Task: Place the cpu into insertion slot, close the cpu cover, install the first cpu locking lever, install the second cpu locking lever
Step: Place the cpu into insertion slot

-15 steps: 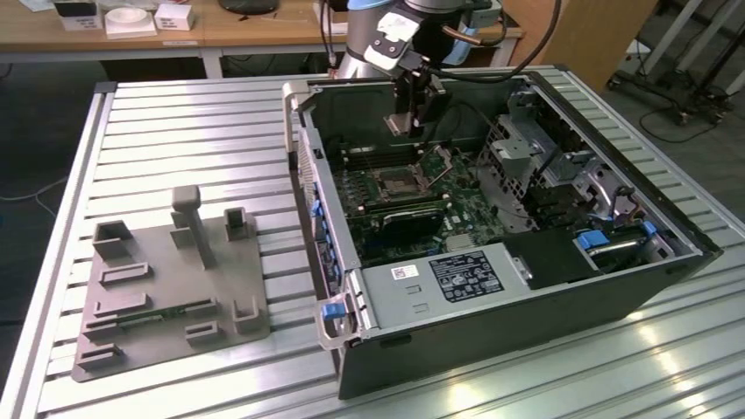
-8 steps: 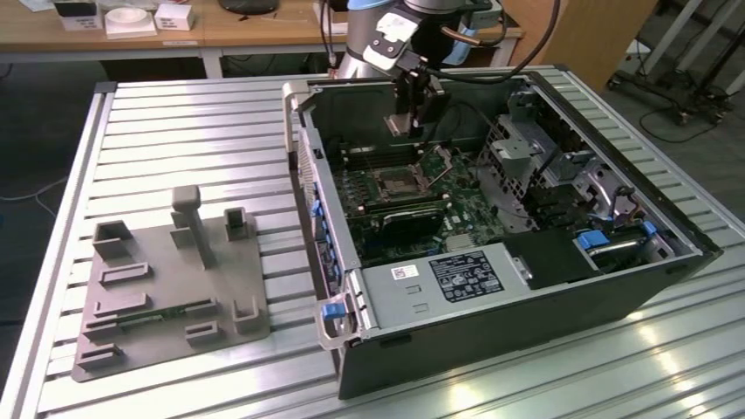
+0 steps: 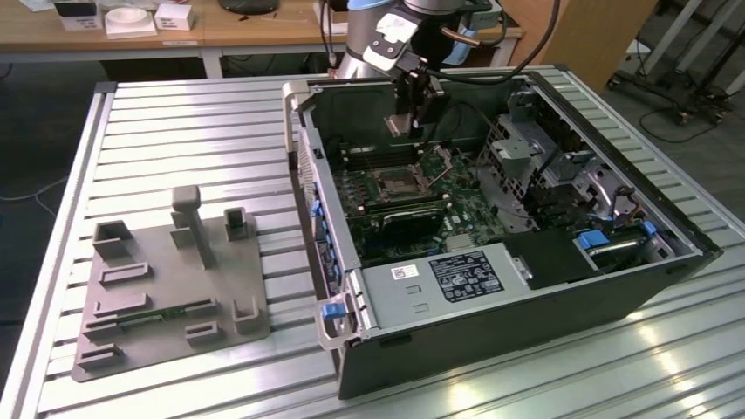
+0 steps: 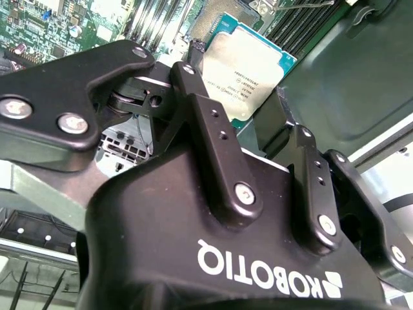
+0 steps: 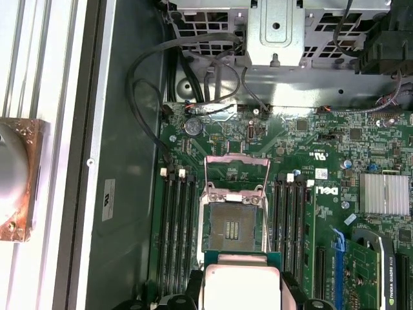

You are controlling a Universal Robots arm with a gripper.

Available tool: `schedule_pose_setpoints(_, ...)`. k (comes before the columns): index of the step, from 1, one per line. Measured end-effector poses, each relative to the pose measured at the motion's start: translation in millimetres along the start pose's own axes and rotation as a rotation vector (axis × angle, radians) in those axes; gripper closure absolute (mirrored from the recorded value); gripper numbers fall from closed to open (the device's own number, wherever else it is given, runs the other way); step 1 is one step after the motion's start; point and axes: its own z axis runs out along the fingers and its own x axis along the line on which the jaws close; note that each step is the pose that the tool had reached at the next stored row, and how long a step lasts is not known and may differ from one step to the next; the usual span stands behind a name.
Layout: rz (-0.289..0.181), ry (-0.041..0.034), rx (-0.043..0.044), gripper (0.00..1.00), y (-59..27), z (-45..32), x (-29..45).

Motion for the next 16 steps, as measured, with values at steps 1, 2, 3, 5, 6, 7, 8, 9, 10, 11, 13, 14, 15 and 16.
schedule_pose_setpoints(1, 0.001, 0.0000, 0.0000, 0.45, 0.0, 0.0, 0.0)
schedule_pose_setpoints(2, 0.001, -0.0001, 0.0000, 0.45, 0.0, 0.0, 0.0)
schedule_pose_setpoints(3, 0.002, -0.0001, 0.0000, 0.45, 0.0, 0.1, 0.0)
schedule_pose_setpoints(5, 0.003, 0.0001, -0.0002, 0.45, 0.0, 0.7, 0.0)
schedule_pose_setpoints(6, 0.004, 0.0001, -0.0002, 0.45, -0.1, 1.4, 0.0)
schedule_pose_setpoints(7, 0.004, -0.0002, -0.0001, 0.45, -0.1, 2.4, -0.1)
schedule_pose_setpoints(8, 0.004, -0.0002, -0.0001, 0.45, -0.2, 3.7, 0.0)
schedule_pose_setpoints(9, 0.004, -0.0001, 0.0000, 0.45, -0.3, 5.2, -0.1)
schedule_pose_setpoints(10, 0.004, -0.0001, 0.0001, 0.45, -0.4, 6.7, -0.1)
schedule_pose_setpoints(11, 0.004, -0.0001, 0.0002, 0.45, -0.5, 8.4, -0.1)
schedule_pose_setpoints(13, 0.004, -0.0002, 0.0005, 0.45, -0.7, 12.2, -0.2)
schedule_pose_setpoints(14, 0.004, -0.0002, 0.0006, 0.45, -0.8, 13.9, -0.2)
schedule_pose_setpoints(15, 0.004, -0.0002, 0.0006, 0.45, -0.9, 15.7, -0.2)
schedule_pose_setpoints(16, 0.004, -0.0001, 0.0006, 0.45, -0.9, 17.4, -0.3)
